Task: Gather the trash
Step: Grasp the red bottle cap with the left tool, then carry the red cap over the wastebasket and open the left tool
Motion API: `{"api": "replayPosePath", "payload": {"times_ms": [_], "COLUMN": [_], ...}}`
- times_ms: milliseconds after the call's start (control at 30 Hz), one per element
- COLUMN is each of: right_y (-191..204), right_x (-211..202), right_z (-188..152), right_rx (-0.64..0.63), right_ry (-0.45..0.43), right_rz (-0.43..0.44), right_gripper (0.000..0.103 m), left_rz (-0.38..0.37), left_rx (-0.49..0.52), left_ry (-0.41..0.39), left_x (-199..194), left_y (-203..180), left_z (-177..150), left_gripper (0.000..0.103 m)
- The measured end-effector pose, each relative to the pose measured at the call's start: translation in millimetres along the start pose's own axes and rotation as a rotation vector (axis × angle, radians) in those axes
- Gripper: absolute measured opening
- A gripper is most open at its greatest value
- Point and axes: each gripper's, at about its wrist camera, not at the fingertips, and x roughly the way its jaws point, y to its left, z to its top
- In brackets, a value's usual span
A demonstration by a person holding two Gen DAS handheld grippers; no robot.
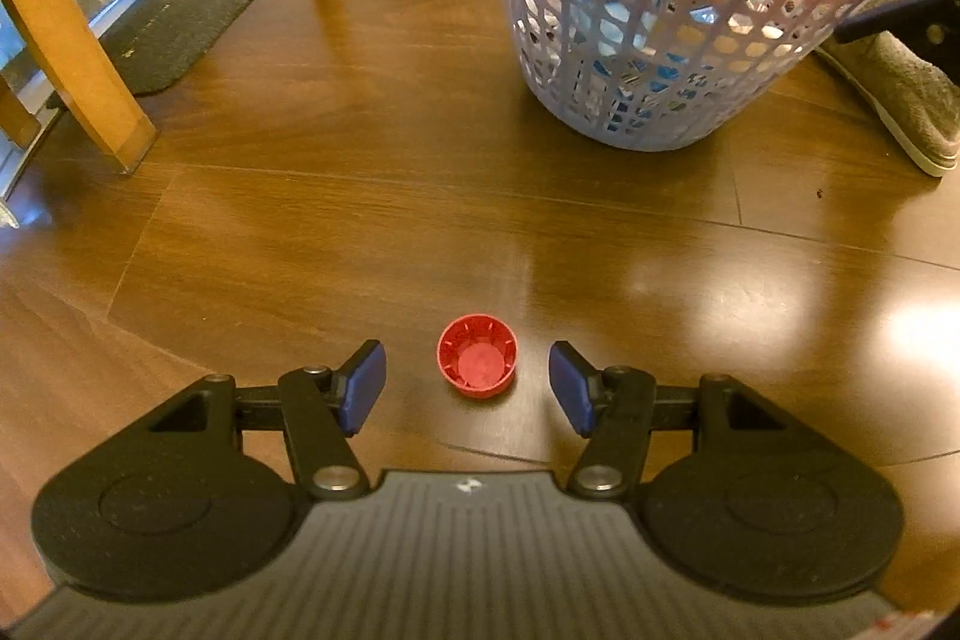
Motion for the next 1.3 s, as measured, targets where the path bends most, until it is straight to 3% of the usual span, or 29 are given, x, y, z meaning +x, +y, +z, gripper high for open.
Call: {"api": "replayPosePath", "payload": {"times_ms": [400,433,567,733,933,1300], "right_y": [1.4,1.5,1.4,1.6,2.2,3.9], "right_x": [-2.0,-2.0,-2.3,-2.2,-3.6,-6.9], "right_z": [0.2,0.2,0.0,0.1,0.2,1.9], "right_rx": [-0.001,-0.002,-0.003,-0.001,0.001,-0.004], "right_ry": [-0.003,-0.003,-0.004,-0.004,-0.004,-0.013], "right_rz": [-0.002,-0.003,-0.003,-0.002,-0.002,-0.003], "right_gripper": [0.012,0.012,0.012,0.012,0.012,0.012], "left_rz": [-0.021,-0.024,-0.027,-0.033,-0.027,0.003], "left_rx": [-0.023,-0.018,-0.008,-0.008,-0.011,-0.009], "left_ry": [0.025,0.027,0.033,0.021,-0.011,-0.140], "left_x": [26.9,28.3,31.4,22.5,-14.1,-110.6], "left_y": [7.0,6.7,5.8,5.8,10.4,13.8], "left_z": [-0.7,-0.9,-0.2,-2.9,5.1,52.7], "left_gripper": [0.053,0.052,0.028,0.028,0.028,0.028]}}
